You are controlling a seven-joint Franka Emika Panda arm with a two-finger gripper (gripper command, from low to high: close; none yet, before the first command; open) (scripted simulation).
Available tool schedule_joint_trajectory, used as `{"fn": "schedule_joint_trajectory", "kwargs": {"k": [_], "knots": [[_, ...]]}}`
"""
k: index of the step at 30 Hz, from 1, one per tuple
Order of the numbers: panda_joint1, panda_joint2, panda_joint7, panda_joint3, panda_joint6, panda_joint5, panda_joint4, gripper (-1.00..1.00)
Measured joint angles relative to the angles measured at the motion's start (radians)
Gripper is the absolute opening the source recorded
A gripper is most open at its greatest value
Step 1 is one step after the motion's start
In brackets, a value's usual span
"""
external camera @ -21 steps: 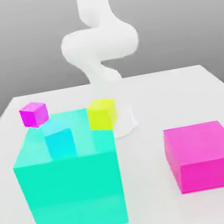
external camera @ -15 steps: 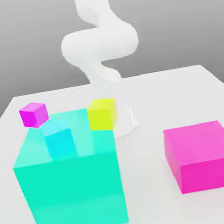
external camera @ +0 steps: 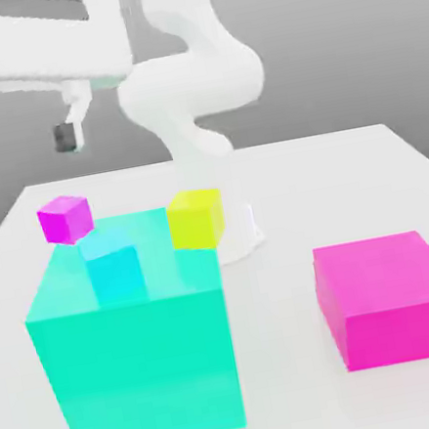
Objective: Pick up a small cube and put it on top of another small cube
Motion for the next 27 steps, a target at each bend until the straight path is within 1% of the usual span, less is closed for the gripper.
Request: {"fn": "schedule_joint_trajectory", "kwargs": {"k": [5, 12, 17, 22, 26, 27], "knots": [[-0.041, 0.157, -0.256, -0.034, 0.014, 0.083, 0.041, 0.00], [-0.143, 0.372, -0.596, -0.014, 0.030, 0.174, 0.099, 0.00], [-0.230, 0.518, -0.816, 0.016, 0.047, 0.205, 0.139, 0.00], [-0.320, 0.658, -1.015, 0.051, 0.068, 0.204, 0.178, 0.00], [-0.371, 0.791, -1.090, 0.096, 0.145, 0.234, 0.213, 0.00], [-0.379, 0.818, -1.097, 0.106, 0.164, 0.243, 0.220, -1.00]]}}
